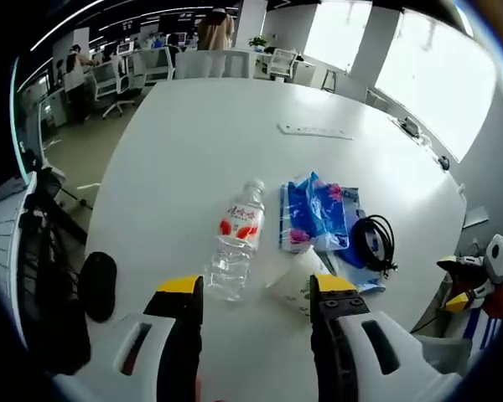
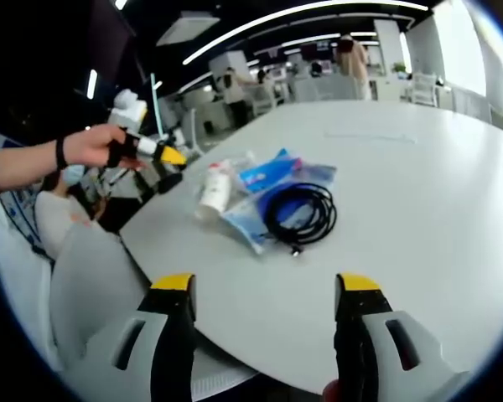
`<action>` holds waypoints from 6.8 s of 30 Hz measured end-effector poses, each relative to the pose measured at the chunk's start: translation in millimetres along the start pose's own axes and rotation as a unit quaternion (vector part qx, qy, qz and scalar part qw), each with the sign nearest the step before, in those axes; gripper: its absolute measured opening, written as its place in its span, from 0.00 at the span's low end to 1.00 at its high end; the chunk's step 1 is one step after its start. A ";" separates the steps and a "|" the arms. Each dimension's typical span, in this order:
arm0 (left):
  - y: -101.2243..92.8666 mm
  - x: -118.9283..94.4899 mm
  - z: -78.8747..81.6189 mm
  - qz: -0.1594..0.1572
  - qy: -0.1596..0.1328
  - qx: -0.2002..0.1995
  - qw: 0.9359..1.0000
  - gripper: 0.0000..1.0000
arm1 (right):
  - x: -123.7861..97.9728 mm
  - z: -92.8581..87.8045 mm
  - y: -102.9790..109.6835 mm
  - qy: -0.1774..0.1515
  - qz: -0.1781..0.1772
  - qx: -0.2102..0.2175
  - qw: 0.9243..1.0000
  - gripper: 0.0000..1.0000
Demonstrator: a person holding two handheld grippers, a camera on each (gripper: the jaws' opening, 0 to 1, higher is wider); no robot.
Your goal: Arrange the tabletop items into an orderly group along one side of the table until the central work area is clear of visible clutter.
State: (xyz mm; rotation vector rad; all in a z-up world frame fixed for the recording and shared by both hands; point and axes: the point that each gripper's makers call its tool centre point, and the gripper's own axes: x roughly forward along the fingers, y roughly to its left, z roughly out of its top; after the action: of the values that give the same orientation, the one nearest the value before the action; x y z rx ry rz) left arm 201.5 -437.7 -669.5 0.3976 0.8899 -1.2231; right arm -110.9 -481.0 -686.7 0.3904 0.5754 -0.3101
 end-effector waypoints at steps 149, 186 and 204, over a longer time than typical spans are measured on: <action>11.1 5.0 -19.0 0.076 -0.080 0.057 0.992 0.39 | 7.4 5.6 -9.7 0.017 0.025 -0.016 0.999 0.64; 22.6 33.2 16.3 0.106 -0.111 -0.019 0.988 0.38 | 3.0 -0.3 -20.5 0.030 0.023 -0.016 0.999 0.63; 36.6 49.5 41.3 0.106 -0.107 -0.022 0.988 0.38 | 1.9 1.6 -26.8 0.032 0.020 -0.011 0.999 0.63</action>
State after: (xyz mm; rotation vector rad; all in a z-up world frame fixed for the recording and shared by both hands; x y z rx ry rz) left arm 254.2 -486.0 -688.9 0.3107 0.6704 -1.0261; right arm -119.0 -505.6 -693.8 0.3910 0.6330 -0.2527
